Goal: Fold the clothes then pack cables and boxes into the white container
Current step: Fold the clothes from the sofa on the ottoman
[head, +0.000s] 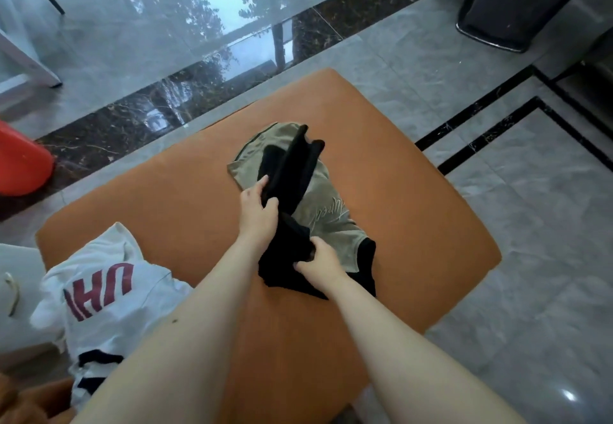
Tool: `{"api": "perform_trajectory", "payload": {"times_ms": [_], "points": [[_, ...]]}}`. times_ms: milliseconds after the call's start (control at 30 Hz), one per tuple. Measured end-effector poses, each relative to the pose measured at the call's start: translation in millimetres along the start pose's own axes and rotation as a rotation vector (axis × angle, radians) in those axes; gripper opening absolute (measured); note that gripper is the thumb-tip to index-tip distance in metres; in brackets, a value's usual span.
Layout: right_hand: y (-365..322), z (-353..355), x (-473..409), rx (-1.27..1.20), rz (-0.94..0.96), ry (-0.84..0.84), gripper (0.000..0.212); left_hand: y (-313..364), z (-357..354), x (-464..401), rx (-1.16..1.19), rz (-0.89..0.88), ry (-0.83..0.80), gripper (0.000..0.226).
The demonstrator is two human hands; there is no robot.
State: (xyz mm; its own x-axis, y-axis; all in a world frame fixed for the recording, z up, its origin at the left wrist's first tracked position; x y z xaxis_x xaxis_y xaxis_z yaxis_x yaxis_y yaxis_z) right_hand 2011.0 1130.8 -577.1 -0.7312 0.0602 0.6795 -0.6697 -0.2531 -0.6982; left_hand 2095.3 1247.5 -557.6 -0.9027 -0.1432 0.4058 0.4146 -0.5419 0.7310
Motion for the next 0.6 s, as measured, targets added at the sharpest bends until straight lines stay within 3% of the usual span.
{"api": "perform_trajectory", "payload": {"times_ms": [67,167,300,500,600], "points": [[16.0,22.6,-1.6,-0.004,-0.064,0.027,0.047,-15.0,-13.9,5.3,-0.104,0.077,-0.013,0.053],[40.3,54.5,-8.9,0.1,-0.113,0.142,0.047,-47.5,-30.3,19.4,-0.247,0.348,0.006,0.06],[56.7,78.3,-24.1,0.29,-0.113,0.274,0.04,-81.5,-57.1,35.6,-0.099,0.667,-0.031,0.07],[63.8,81.3,-50.6,0.374,-0.152,0.299,0.071,-98.8,-80.3,34.9,-0.006,0.786,0.054,0.076],[64.0,77.9,-61.8,0.396,-0.21,0.284,0.067,-105.0,-82.6,30.5,-0.021,0.776,0.079,0.067]]}}
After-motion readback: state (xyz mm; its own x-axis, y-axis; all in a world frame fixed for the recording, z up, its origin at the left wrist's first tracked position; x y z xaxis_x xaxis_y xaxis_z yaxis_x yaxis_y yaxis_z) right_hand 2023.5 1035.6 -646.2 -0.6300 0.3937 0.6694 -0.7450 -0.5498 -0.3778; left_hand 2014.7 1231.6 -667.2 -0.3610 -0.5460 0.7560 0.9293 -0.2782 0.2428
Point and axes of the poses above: each hand's wrist, its own x-axis away from the middle knuckle, its own z-axis out of the back of the hand, y = z × x, the point moved 2 cm from there along -x, towards the middle knuckle, and after that the axes turned 5 degrees about -x, right-handed, at the moved point
